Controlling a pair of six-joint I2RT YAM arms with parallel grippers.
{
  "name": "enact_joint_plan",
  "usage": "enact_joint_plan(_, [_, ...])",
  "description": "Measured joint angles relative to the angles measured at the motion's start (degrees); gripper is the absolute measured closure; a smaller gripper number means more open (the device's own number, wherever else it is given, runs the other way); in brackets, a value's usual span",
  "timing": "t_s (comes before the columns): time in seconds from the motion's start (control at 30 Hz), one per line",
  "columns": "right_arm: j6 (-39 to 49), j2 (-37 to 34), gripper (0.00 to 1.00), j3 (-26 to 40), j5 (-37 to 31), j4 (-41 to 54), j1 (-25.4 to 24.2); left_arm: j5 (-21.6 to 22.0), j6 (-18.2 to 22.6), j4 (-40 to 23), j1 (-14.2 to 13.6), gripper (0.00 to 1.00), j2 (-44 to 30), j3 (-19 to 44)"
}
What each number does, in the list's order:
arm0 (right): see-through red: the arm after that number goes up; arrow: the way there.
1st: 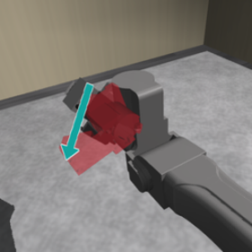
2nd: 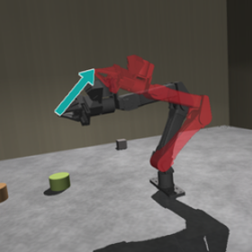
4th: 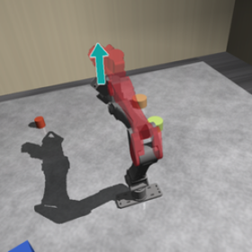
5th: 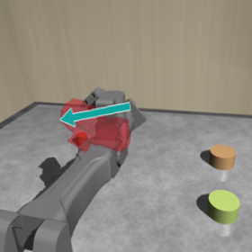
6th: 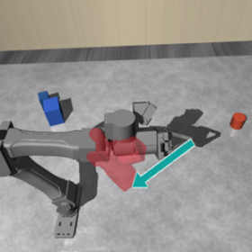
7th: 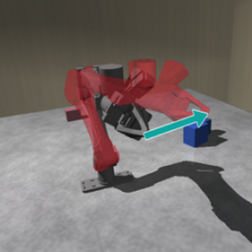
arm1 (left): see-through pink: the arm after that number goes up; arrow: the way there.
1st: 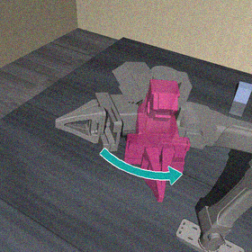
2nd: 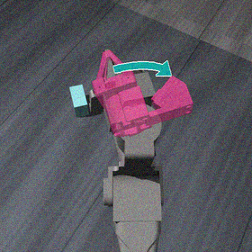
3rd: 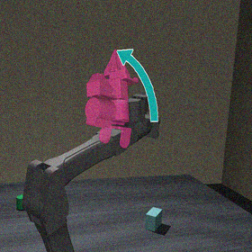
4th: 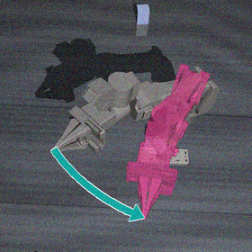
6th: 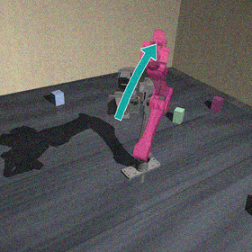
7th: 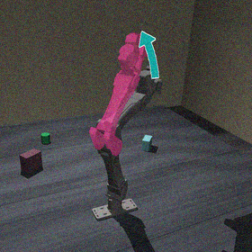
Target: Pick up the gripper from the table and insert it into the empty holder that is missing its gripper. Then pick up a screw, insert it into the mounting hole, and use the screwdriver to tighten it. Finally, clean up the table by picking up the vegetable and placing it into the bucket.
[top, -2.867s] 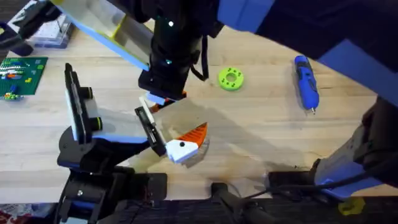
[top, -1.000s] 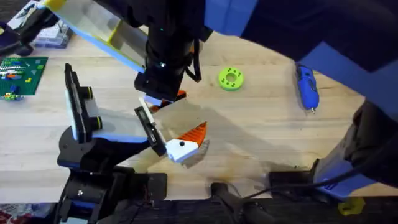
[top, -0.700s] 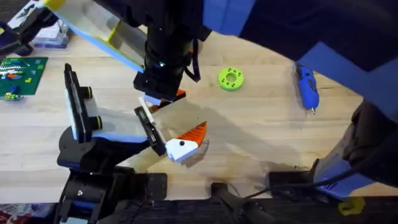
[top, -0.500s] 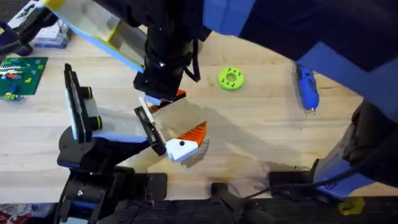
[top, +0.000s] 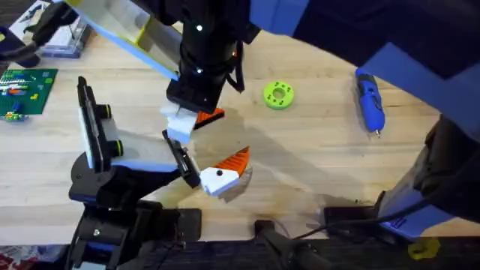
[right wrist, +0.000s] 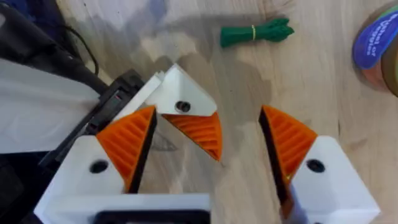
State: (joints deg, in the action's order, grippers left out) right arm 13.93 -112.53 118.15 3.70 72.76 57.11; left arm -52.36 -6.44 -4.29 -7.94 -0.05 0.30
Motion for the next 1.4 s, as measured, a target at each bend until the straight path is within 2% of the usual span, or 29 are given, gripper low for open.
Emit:
enact_joint_plan(0.53, [-0.6, 0.6, 0.009, 1.3, 0.8, -0.3, -1.0, -0.1, 0.4, 0.0, 0.0, 0.014, 0.0, 0.0])
enact_joint_plan(1.0, [-0.7, 7.3, 0.009, 1.1, 1.1, 2.3, -7.2, -0.1, 0.4, 0.0, 0.0, 0.014, 0.0, 0.0])
enact_joint_plan(1.03, [-1.0, 8.1, 0.009, 0.0, 1.2, 0.9, -7.5, -0.2, 0.4, 0.0, 0.0, 0.014, 0.0, 0.0])
enact_joint_plan(1.07, [-2.6, 12.9, 0.009, -8.2, 1.6, -5.3, -8.4, -0.2, 0.4, 0.0, 0.0, 0.014, 0.0, 0.0])
enact_joint_plan(1.2, [-5.8, 23.7, 0.010, -24.8, 1.7, -15.1, -9.8, -0.2, 0.4, 0.0, 0.0, 0.014, 0.0, 0.0])
enact_joint_plan(1.3, [-8.8, 29.8, 0.009, -31.2, 1.7, -16.9, -11.0, -0.2, 0.4, 0.0, 0.0, 0.014, 0.0, 0.0])
enact_joint_plan(1.4, [-9.8, 32.3, 0.009, -32.1, 1.7, -16.6, -11.4, -0.2, 0.4, 0.0, 0.0, 0.014, 0.0, 0.0])
